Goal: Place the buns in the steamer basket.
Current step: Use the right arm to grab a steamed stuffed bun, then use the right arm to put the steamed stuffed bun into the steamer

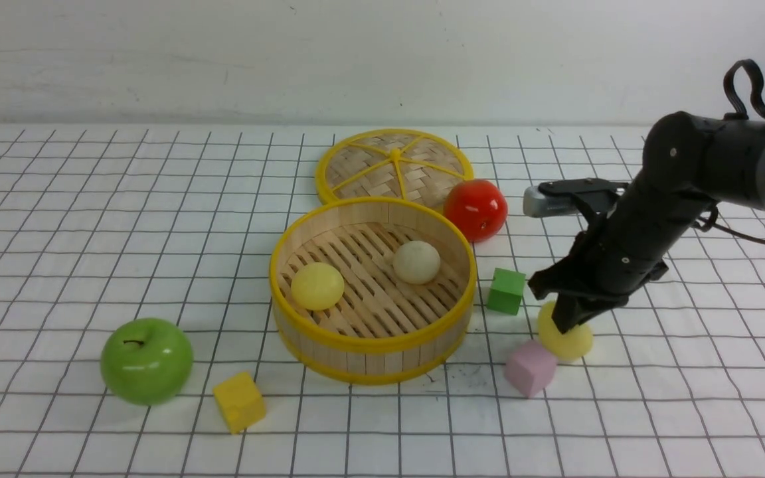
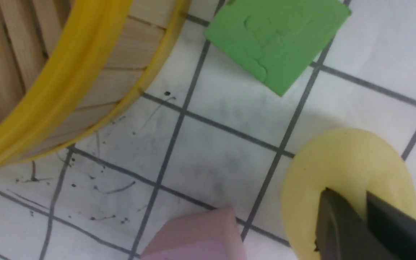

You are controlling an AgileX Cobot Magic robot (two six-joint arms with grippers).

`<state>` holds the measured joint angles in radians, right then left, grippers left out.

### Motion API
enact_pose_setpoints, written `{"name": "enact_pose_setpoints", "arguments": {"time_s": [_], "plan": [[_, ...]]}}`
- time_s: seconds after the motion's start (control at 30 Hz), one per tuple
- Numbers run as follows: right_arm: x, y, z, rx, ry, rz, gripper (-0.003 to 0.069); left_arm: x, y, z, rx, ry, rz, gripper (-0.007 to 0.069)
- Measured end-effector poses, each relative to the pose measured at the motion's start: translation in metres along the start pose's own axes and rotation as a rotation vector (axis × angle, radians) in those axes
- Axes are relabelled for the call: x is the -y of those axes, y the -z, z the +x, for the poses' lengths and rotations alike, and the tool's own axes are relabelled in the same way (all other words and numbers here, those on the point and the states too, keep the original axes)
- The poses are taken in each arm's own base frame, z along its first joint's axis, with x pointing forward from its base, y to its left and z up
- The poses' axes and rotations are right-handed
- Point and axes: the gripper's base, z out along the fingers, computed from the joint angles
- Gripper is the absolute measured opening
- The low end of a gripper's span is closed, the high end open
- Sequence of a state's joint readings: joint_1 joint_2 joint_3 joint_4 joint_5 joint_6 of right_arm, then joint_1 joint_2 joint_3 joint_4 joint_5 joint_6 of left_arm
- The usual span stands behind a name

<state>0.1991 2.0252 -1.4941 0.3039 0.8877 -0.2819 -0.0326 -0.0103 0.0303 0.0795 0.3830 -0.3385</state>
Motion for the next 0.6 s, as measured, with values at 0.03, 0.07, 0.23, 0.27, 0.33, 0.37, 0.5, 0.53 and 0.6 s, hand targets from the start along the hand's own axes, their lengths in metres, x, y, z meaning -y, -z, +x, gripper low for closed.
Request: {"name": "enact_pose_setpoints", "arguments": {"time_s": [0.03,0.07,0.23,0.27,0.33,0.37,0.5,0.53,0.6], "plan": [[0.0,0.001,0.001,-0.007,-0.001,-0.002,0.0011,0.0,0.0,0.0,0.0,0.0,0.0,0.0169],[-0.001,0.002,0.001,-0.006,-0.001,-0.002,0.0011,0.0,0.0,0.0,0.0,0.0,0.0,0.0169],[-0.005,0.019,-0.003,0.006,0.006,-0.006,0.0011,0.0,0.0,0.0,0.0,0.0,0.0,0.0178],[-0.007,0.026,-0.006,0.024,0.01,-0.011,0.0011,0.0,0.0,0.0,0.0,0.0,0.0,0.0179],[-0.011,0.038,-0.012,0.062,0.01,-0.025,0.0011,0.0,0.0,0.0,0.0,0.0,0.0,0.0181],[-0.012,0.039,-0.013,0.065,0.009,-0.027,0.0011,0.0,0.0,0.0,0.0,0.0,0.0,0.0181],[-0.034,0.064,-0.029,0.162,0.015,-0.102,0.0011,0.0,0.0,0.0,0.0,0.0,0.0,0.0183],[-0.04,0.066,-0.031,0.173,0.02,-0.116,0.0011,0.0,0.0,0.0,0.0,0.0,0.0,0.0183],[-0.052,0.066,-0.033,0.183,0.037,-0.137,0.0011,0.0,0.0,0.0,0.0,0.0,0.0,0.0183]]}}
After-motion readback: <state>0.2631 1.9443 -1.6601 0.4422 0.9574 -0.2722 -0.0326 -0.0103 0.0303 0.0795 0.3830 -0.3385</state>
